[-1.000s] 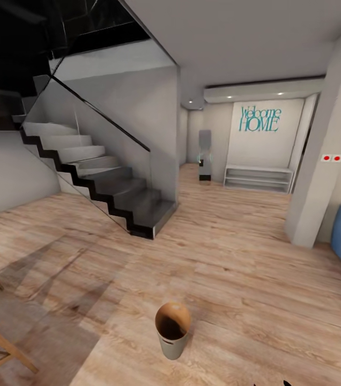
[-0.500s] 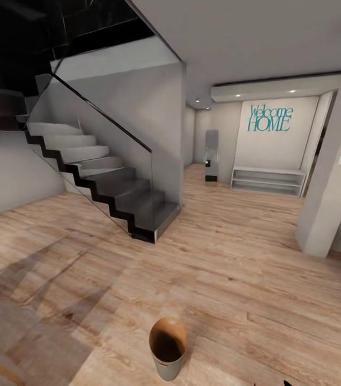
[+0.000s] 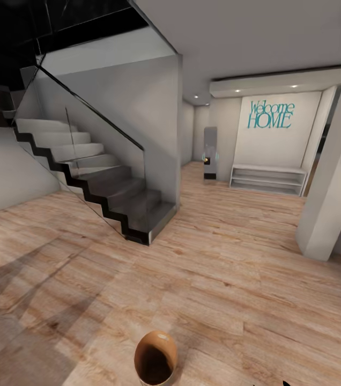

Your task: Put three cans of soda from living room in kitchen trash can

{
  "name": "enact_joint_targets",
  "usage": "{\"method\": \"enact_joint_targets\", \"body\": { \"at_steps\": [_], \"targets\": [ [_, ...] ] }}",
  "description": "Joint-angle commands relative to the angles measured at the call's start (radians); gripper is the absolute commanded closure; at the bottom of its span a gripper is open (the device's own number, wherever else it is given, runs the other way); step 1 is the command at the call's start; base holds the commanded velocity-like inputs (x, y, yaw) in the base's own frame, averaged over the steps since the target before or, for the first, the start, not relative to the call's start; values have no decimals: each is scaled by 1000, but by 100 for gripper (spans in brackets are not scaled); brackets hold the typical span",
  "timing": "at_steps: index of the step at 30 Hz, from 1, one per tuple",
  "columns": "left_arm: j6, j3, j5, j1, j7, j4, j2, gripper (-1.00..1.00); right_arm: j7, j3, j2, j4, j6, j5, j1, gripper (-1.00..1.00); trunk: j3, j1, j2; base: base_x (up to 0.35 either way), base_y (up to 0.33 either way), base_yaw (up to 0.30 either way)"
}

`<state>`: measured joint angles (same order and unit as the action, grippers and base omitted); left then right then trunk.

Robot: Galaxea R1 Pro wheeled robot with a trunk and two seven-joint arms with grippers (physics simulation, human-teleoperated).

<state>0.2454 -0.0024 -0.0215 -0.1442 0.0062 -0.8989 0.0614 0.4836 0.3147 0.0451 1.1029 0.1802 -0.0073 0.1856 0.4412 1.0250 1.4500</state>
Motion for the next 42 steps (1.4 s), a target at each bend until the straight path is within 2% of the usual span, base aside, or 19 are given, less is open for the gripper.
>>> {"method": "enact_joint_targets", "body": {
  "at_steps": [1, 12, 20, 26, 31, 33, 34, 36, 42],
  "targets": [
    [0, 0, 0, 0, 0, 0, 0, -100, 0, 0, 0, 0, 0, 1, 0, -100, 2, 0, 0, 238, -173, 0],
    [-1, 1, -1, 0, 0, 0, 0, -100, 3, -1, 1, 1, -1, 10, 0, -100, 15, 0, 0, 220, -145, 0],
    [-1, 2, 0, 0, -3, 7, 0, -100, 2, -4, 0, 3, 0, 11, 0, -100, 16, 0, 0, 57, -27, 11],
    [0, 2, 3, 0, -5, 19, 0, -100, -48, -7, -13, 2, 2, 11, 0, -100, 16, 0, 0, 5, -2, 196],
    [0, 2, 3, 0, -5, 20, 0, -100, -54, -8, -15, 2, 3, 12, 0, -100, 16, 0, 0, 1, 0, 238],
    [0, 2, 3, 0, -5, 20, 0, -100, -56, -16, -15, 2, 3, 12, 0, -100, 16, 0, 0, 0, 0, 242],
    [0, 2, 3, 0, -5, 20, 0, -100, -59, -39, -15, 2, 4, 12, 0, -100, 16, 0, 0, 0, 0, 243],
    [0, 2, 3, 0, -5, 20, 0, -100, -60, -51, -14, 2, 4, 12, 0, -100, 16, 0, 0, 0, 0, 243],
    [0, 2, 3, 0, -5, 20, 0, -100, -60, -56, -12, -2, 5, 19, 0, -100, 16, 0, 0, 0, 0, 137]
  ]
}}
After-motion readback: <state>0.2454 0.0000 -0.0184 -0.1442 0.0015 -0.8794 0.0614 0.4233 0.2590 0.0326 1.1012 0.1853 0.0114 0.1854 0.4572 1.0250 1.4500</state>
